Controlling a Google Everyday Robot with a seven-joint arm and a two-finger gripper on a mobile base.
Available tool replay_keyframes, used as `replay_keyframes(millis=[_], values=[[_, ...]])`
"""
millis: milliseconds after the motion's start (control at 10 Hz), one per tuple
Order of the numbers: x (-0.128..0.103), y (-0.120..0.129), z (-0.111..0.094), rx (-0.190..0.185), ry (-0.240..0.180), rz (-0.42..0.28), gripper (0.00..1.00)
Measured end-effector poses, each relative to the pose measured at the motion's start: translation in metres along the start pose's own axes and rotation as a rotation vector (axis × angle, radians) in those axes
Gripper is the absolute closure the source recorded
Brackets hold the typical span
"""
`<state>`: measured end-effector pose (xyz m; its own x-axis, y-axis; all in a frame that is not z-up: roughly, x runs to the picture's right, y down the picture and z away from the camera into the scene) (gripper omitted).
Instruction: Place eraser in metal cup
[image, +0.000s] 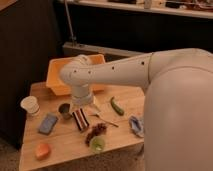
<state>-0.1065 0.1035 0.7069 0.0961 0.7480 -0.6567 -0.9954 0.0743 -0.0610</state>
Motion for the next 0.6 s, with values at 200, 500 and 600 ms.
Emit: replay_keyframes(millis=[200, 500, 600], values=[[-0.0004, 0.0029, 0.0044, -0.019, -0.007, -0.081, 0.21], [0.0041, 0.0053, 0.0009, -0.124, -0.050, -0.342, 0.21], [0.0057, 0.0102, -0.0002, -0.127, -0.053, -0.416, 0.21]])
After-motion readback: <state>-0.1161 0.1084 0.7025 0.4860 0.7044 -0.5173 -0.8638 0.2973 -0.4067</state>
